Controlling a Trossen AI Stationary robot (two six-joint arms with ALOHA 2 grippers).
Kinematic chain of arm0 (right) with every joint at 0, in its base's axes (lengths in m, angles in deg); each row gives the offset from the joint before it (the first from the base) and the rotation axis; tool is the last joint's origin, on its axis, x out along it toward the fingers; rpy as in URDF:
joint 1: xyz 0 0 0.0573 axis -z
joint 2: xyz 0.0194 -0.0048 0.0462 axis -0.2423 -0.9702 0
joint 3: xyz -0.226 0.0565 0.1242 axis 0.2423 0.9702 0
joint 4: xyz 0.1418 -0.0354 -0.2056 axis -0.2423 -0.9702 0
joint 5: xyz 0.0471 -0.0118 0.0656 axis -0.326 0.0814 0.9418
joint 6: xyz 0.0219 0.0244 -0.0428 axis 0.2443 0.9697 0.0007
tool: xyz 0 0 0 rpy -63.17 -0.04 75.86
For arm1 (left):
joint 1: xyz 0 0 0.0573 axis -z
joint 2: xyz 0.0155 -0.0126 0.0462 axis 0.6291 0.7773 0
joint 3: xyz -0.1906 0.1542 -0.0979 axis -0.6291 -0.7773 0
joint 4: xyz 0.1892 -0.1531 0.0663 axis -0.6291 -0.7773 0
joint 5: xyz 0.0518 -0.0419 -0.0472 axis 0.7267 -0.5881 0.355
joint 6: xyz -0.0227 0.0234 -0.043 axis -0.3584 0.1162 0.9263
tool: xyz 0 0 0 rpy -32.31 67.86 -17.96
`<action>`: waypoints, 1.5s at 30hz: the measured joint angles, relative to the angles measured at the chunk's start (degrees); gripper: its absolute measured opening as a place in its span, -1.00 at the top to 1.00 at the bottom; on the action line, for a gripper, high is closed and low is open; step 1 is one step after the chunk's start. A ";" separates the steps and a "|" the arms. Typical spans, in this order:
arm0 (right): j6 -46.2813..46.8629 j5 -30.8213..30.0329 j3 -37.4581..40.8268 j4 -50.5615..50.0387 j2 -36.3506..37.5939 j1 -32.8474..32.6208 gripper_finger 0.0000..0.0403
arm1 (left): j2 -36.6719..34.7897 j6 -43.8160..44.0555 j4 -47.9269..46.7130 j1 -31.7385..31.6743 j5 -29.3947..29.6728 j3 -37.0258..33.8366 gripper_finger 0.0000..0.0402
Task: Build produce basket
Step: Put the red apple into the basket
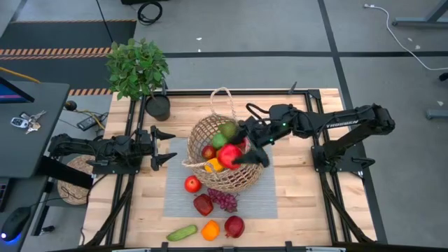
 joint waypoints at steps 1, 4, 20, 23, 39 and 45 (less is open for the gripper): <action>-1.07 2.18 0.01 -0.15 0.30 0.00 -0.80 | -0.01 0.01 -0.02 0.00 0.00 0.00 -0.95; -3.12 8.18 0.01 -0.54 1.00 0.00 -0.80 | 0.01 0.01 0.01 0.00 0.00 0.00 -0.95; -3.48 33.66 0.00 -5.12 6.19 0.11 -0.80 | 0.01 0.00 -0.03 0.00 0.00 0.00 -0.95; -3.52 33.66 0.00 -5.06 6.63 0.13 -0.80 | 0.01 -0.01 -0.03 0.00 0.00 0.00 -0.95; -7.96 15.52 0.00 -6.36 6.52 0.07 -0.80 | 0.01 0.01 -0.03 0.00 0.00 0.00 -0.95; -8.25 -10.16 0.00 -6.57 5.56 -0.46 -0.80 | 0.01 0.01 -0.01 0.00 0.00 0.00 -0.95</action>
